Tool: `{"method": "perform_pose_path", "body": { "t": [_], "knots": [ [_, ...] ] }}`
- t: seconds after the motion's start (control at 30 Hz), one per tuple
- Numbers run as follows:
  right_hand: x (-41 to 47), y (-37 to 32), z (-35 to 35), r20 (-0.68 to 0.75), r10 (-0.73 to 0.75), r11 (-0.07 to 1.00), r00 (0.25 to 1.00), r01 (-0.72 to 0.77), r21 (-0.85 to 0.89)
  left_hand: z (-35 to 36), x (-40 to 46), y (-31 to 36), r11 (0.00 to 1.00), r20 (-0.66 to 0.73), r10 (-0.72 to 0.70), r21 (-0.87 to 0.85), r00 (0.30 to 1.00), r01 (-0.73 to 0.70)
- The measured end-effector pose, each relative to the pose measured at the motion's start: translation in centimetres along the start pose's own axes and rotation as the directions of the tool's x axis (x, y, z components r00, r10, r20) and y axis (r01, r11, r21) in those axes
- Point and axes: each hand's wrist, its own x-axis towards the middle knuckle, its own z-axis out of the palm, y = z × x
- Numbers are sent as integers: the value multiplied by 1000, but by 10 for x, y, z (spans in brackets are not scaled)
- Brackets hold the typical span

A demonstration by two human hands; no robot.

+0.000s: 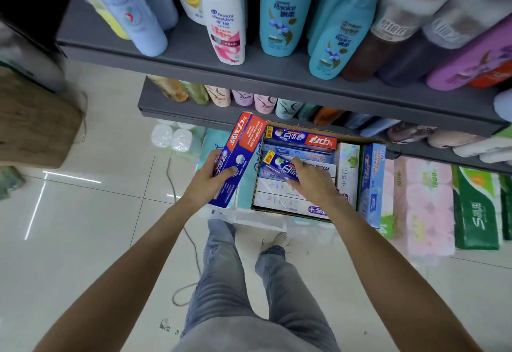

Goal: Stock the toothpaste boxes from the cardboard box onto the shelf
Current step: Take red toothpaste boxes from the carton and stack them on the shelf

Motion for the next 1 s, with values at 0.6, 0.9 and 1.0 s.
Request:
{"method": "perform_pose_path", "body": {
  "t": [0.6, 0.9, 1.0],
  "knots": [
    [-242, 26, -292, -879, -60, 959, 474, 272, 82, -22, -138, 219, 663, 77, 745, 17, 662, -748],
    [-204, 66, -414, -846, -468, 852, 256, -124, -509, -33, -151, 305, 477, -214, 873, 177, 439, -861],
    [-173, 72, -424, -816, -427, 860, 389, -103, -499, -33, -140, 328, 528, -196, 842, 114, 502, -842]
  ]
}}
